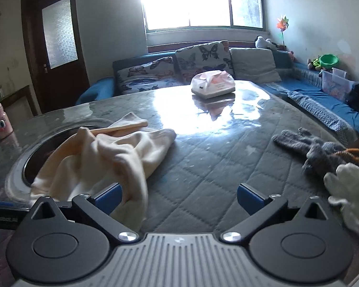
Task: Fold clothes
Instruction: 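Approach the crumpled cream sweatshirt with both open grippers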
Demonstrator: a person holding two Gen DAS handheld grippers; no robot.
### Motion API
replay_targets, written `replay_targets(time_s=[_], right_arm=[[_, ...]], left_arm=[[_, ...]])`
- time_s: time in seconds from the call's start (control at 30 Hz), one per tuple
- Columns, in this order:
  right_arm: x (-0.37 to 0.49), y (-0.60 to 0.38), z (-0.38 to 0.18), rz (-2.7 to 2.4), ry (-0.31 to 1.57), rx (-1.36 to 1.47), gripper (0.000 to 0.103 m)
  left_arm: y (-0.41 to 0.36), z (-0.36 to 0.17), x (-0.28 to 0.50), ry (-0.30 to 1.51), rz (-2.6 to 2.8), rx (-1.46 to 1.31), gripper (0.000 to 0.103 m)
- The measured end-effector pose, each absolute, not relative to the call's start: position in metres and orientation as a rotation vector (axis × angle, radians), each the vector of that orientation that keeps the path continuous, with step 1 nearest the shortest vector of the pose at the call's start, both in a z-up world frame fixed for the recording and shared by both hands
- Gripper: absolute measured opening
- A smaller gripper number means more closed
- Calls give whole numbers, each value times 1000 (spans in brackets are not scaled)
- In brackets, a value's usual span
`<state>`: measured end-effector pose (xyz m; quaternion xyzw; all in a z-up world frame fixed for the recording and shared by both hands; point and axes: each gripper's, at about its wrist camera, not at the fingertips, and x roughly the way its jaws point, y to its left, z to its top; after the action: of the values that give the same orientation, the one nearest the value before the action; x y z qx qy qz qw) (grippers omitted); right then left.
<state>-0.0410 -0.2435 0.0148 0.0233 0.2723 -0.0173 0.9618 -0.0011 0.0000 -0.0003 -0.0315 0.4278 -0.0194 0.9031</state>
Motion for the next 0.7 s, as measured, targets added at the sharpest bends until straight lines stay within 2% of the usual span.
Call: replay_targets(time_s=[0.2,0.7], right_arm=[[-57,-224,14,-32,519,-1,103],[-69,-224,12,54,617,78,103]], left_arm=[[-1,-3,-12,875,-48,-64,103],[-1,-4,-35,886,-63,-109,103]])
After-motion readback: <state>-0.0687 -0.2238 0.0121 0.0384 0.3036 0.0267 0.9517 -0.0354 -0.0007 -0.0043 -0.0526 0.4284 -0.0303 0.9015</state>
